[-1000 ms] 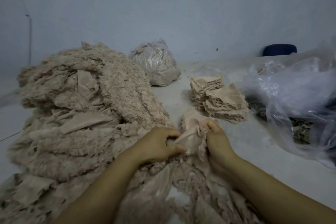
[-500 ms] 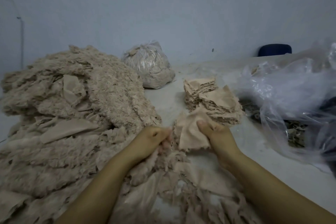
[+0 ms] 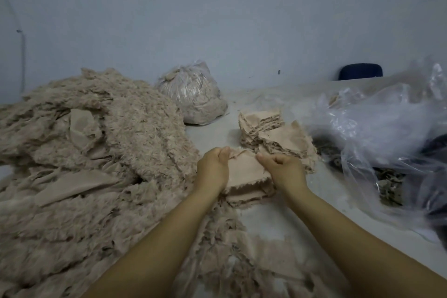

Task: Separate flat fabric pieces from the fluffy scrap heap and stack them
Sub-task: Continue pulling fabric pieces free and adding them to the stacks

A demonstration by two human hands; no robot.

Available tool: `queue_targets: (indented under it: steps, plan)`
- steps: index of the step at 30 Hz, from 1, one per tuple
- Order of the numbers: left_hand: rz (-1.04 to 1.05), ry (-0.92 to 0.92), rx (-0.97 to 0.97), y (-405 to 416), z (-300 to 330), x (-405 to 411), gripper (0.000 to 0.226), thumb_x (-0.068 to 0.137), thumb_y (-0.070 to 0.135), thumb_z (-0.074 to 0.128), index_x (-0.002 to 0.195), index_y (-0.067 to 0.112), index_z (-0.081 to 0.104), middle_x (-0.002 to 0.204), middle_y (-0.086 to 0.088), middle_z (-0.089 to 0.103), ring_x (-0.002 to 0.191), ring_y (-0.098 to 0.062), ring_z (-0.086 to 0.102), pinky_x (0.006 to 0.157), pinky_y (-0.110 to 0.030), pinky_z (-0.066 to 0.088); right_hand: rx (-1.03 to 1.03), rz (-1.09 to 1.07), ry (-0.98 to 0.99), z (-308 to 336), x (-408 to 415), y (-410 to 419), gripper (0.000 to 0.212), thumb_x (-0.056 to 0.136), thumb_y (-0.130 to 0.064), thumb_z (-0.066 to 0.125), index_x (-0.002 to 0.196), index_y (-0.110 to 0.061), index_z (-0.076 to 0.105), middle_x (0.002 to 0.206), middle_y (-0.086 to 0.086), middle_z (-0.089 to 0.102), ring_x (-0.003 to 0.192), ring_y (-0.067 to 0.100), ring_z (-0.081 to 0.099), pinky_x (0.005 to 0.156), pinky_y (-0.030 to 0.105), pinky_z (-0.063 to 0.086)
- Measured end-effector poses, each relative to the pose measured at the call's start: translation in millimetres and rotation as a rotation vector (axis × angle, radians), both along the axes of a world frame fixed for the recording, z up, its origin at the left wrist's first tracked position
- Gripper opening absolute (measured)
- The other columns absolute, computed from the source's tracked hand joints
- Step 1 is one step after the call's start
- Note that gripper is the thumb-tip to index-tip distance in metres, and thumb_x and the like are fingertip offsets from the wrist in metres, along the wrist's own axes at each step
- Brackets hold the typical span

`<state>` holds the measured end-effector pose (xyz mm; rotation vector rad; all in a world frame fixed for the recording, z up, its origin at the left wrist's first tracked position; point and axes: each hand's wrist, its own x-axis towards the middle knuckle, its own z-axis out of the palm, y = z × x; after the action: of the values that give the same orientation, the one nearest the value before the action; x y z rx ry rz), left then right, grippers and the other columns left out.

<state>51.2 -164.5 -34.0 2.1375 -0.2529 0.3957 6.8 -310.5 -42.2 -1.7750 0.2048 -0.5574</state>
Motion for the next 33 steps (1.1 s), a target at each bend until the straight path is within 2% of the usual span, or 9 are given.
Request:
queue_targets:
  steps: [3,8,11,16,18,21,25,29,33]
  plan:
    - [0.039,0.168,0.119,-1,-1,10,0.058,0.103,0.040,0.026,0.083,0.002,0.065,0.087,-0.015,0.065,0.091,-0.034,0.060,0.068,-0.029,0.035,-0.139,-0.006,0.079,-2,13,-9,0.057,0.085,-0.030,0.070,0.046,-0.021,0.030,0.038,-0.009,0.028,0.039,0.010,0.028,0.048,0.026,0.027]
    - [-0.053,0.300,0.262,17,-7,10,0.055,0.098,0.052,0.032,0.069,0.008,0.048,0.062,-0.010,0.061,0.064,-0.029,0.064,0.068,-0.033,0.051,-0.377,-0.026,0.292,-12,16,-18,0.029,0.085,-0.049,0.065,0.076,-0.022,0.064,0.072,-0.004,0.062,0.074,0.015,0.059,0.068,0.030,0.046]
    - [-0.190,0.088,0.372,27,-6,6,0.021,0.092,0.040,0.055,0.096,0.020,0.056,0.082,0.002,0.053,0.082,-0.023,0.057,0.072,-0.030,0.044,-0.525,-0.149,0.093,-16,8,-15,0.024,0.088,-0.047,0.060,0.100,-0.026,0.065,0.097,-0.001,0.060,0.089,0.018,0.058,0.072,0.030,0.044]
    - [-0.227,0.360,0.673,24,-7,9,0.055,0.097,0.049,0.040,0.143,0.019,0.038,0.141,-0.015,0.035,0.128,-0.031,0.042,0.106,-0.034,0.034,-0.900,0.161,0.282,-24,-1,-3,0.037,0.090,-0.047,0.057,0.124,-0.033,0.060,0.124,0.002,0.044,0.120,0.024,0.036,0.101,0.033,0.033]
    - [-0.143,0.397,0.469,30,-4,10,0.057,0.099,0.046,0.035,0.137,0.005,0.043,0.144,-0.022,0.038,0.128,-0.033,0.043,0.104,-0.035,0.034,-0.853,0.132,0.277,-23,-7,-5,0.038,0.092,-0.045,0.055,0.127,-0.031,0.058,0.129,0.001,0.042,0.123,0.024,0.031,0.101,0.032,0.028]
    - [-0.214,0.185,0.224,47,7,0,0.026,0.099,0.029,0.045,0.104,0.010,0.062,0.107,-0.016,0.064,0.094,-0.026,0.060,0.085,-0.035,0.045,-0.747,0.014,-0.018,-14,-25,8,0.023,0.094,-0.028,0.058,0.112,-0.017,0.067,0.113,0.004,0.054,0.112,0.023,0.044,0.094,0.029,0.033]
    - [-0.508,0.131,0.110,81,21,-33,0.015,0.091,0.016,0.061,0.077,0.021,0.066,0.079,0.003,0.067,0.074,-0.009,0.061,0.073,-0.025,0.050,-0.665,0.357,-0.291,-12,-69,56,0.010,0.091,-0.019,0.062,0.091,-0.014,0.070,0.087,0.000,0.065,0.083,0.008,0.053,0.079,0.020,0.042]
    - [-0.600,0.045,0.296,123,10,-70,0.009,0.087,0.021,0.067,0.080,0.026,0.070,0.079,0.017,0.067,0.078,0.003,0.062,0.072,-0.011,0.046,-0.758,0.826,-0.317,-35,-105,83,0.025,0.090,-0.029,0.066,0.111,-0.016,0.069,0.102,0.005,0.064,0.092,0.016,0.055,0.079,0.026,0.046]
    - [-0.554,-0.059,0.461,152,-19,-79,0.013,0.087,0.018,0.066,0.095,0.009,0.071,0.099,0.002,0.060,0.095,-0.011,0.058,0.086,-0.023,0.045,-0.952,0.919,-0.415,-41,-106,96,0.032,0.090,-0.031,0.066,0.120,-0.019,0.067,0.101,0.011,0.055,0.087,0.024,0.051,0.066,0.033,0.042]
